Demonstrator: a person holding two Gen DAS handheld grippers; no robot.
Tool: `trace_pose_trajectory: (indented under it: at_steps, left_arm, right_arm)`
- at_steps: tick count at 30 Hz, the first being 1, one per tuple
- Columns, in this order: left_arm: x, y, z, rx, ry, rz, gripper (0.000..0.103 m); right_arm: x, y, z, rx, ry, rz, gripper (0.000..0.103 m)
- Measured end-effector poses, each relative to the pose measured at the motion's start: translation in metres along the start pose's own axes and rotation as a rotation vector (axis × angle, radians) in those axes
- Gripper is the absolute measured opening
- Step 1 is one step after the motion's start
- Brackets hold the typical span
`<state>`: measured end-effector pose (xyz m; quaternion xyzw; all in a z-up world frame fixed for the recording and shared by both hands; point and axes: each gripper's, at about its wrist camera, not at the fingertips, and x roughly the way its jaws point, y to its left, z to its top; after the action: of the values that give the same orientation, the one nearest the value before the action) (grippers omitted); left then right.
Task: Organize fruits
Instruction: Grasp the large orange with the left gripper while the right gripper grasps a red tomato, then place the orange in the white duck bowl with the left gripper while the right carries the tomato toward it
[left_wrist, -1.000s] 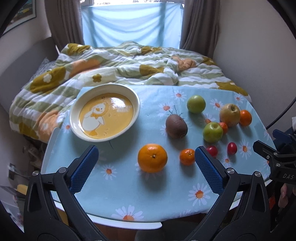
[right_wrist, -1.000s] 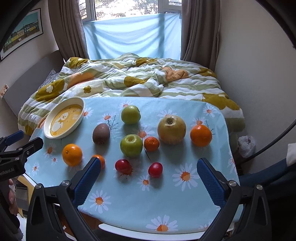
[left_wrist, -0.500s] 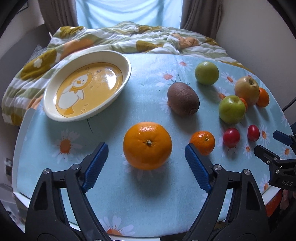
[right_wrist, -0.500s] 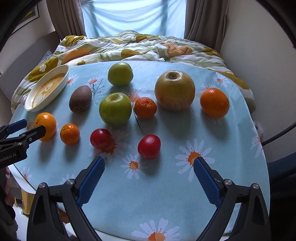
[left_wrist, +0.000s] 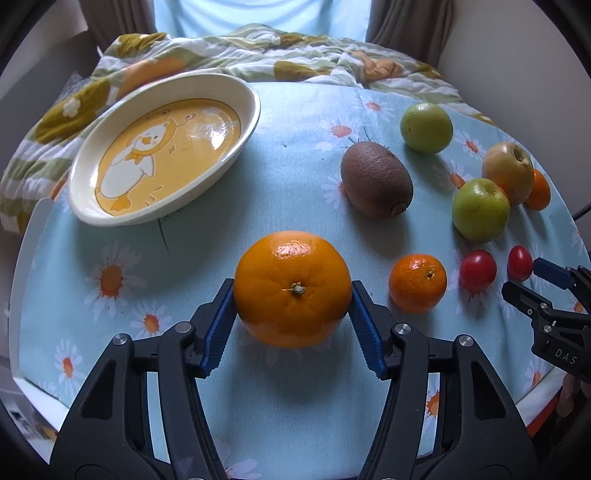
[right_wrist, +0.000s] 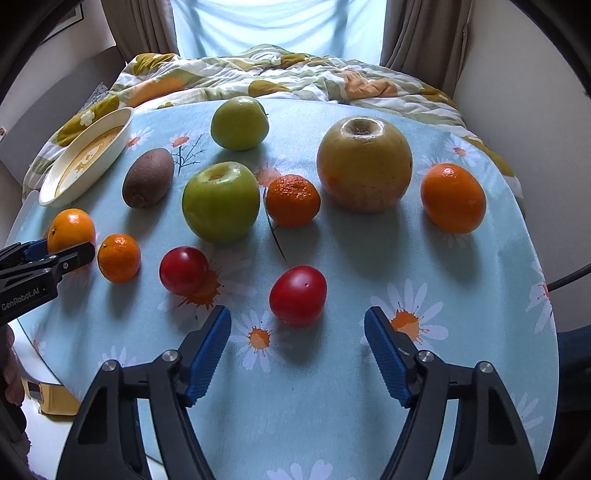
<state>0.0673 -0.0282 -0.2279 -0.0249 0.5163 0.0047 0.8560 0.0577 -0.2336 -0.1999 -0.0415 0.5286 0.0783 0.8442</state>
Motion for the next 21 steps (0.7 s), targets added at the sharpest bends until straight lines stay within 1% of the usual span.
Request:
trace_pose_trajectory:
  at_steps: [10, 13, 15, 21]
  left_arm:
    - [-0.004, 0.001, -0.007, -0.015, -0.005, 0.014, 0.066]
    - [-0.005, 0.001, -0.008, -0.022, -0.006, 0.014, 0.066]
    - [-0.007, 0.002, -0.01, -0.03, -0.006, 0.015, 0.065]
    - [-0.022, 0.003, -0.018, -0.051, -0.025, 0.013, 0.065]
  right_arm:
    - [0.008, 0.003, 0.007, -0.026, 0.004, 0.016, 0.053]
    - [0.01, 0.005, 0.009, -0.036, -0.002, 0.011, 0.046]
    - [0.009, 0.006, 0.01, -0.049, -0.008, 0.015, 0.029]
    - [-0.003, 0.007, 0.015, -0.08, -0.042, 0.034, 0.028]
